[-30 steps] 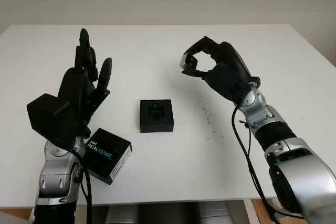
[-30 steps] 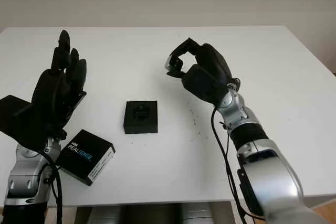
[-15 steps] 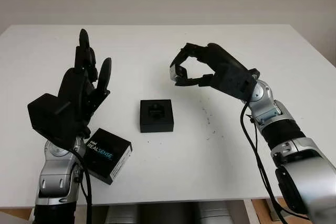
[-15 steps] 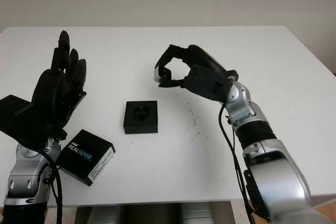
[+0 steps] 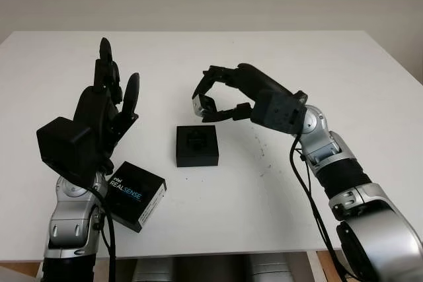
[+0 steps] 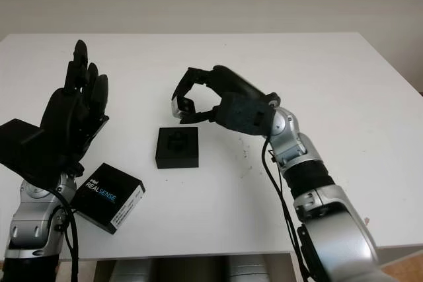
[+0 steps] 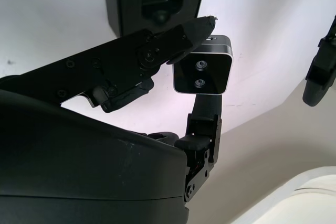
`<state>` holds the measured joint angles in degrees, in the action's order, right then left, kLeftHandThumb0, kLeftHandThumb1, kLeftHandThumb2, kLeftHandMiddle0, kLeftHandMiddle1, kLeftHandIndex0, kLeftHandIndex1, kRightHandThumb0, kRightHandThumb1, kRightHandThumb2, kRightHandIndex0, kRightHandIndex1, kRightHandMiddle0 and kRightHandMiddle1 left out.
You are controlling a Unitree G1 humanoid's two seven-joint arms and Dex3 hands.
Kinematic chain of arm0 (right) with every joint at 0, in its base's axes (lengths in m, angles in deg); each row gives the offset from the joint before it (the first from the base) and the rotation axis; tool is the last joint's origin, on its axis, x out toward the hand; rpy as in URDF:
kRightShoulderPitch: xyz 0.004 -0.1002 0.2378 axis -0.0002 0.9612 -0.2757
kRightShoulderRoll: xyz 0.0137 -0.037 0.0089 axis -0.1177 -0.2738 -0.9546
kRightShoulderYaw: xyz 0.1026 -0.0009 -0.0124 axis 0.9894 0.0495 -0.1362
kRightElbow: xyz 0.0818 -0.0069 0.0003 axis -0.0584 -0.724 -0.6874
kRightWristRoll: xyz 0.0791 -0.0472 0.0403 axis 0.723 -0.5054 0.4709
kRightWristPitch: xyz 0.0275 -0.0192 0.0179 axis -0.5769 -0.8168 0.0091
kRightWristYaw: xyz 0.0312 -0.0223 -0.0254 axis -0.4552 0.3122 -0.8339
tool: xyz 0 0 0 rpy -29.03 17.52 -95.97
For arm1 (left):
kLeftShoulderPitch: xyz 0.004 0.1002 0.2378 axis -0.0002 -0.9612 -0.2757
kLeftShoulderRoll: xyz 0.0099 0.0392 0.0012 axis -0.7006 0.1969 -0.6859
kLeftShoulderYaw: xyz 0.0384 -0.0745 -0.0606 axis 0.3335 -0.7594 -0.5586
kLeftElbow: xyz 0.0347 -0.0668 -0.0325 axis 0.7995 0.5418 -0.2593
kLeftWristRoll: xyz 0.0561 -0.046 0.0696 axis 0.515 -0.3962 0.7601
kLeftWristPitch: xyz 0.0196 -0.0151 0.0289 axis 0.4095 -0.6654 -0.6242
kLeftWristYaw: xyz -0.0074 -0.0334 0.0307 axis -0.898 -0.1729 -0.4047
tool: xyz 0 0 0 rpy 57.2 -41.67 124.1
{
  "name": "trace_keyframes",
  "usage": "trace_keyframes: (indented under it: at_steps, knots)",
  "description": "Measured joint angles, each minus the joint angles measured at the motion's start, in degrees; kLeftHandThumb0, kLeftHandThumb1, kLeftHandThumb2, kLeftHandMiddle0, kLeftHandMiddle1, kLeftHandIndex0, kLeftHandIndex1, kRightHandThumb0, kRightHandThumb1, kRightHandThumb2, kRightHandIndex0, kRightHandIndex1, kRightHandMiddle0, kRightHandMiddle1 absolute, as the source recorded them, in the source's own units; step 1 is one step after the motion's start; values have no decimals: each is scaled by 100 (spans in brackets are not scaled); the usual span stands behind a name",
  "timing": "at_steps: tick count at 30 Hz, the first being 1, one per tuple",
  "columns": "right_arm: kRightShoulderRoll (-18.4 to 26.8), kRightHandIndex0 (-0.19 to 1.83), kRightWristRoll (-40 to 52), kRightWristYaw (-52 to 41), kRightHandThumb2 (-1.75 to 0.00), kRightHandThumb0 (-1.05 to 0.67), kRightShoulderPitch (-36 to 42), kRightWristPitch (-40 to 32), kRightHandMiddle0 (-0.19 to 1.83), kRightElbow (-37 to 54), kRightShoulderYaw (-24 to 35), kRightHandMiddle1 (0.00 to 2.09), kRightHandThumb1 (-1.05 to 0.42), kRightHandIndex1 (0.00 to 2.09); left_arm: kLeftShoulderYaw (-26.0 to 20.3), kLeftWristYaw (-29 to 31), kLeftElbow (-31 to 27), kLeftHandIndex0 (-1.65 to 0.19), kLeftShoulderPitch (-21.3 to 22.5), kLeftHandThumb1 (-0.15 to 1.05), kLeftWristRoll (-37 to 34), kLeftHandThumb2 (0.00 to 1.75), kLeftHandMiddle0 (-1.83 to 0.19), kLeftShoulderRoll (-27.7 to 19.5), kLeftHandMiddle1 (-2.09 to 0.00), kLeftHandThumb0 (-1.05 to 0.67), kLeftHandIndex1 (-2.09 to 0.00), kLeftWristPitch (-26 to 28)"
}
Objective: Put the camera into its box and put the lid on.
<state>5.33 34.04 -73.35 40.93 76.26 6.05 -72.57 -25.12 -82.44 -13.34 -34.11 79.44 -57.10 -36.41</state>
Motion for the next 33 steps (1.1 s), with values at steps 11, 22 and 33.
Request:
trace_keyframes:
  at_steps: [11, 22, 33]
  knots:
    - [-207, 39, -785, 567, -6, -43, 780, -1494, 42, 1580, -225, 160, -101, 8, 29, 8, -6, 19, 0, 105, -20, 54, 19, 34, 0, -82, 0, -17]
    - [-177, 40, -1269, 619, -6, -44, 1070, -1825, 38, 2129, -413, 160, -103, 8, 36, -10, -5, 19, 0, 105, -18, 52, 19, 73, 0, -82, 0, -73]
    - [-111, 41, -1264, 189, -5, -46, 1072, -1847, 38, 2165, -499, 167, -103, 7, 38, -51, -4, 19, 0, 105, -20, 50, 19, 129, 0, -82, 0, -88]
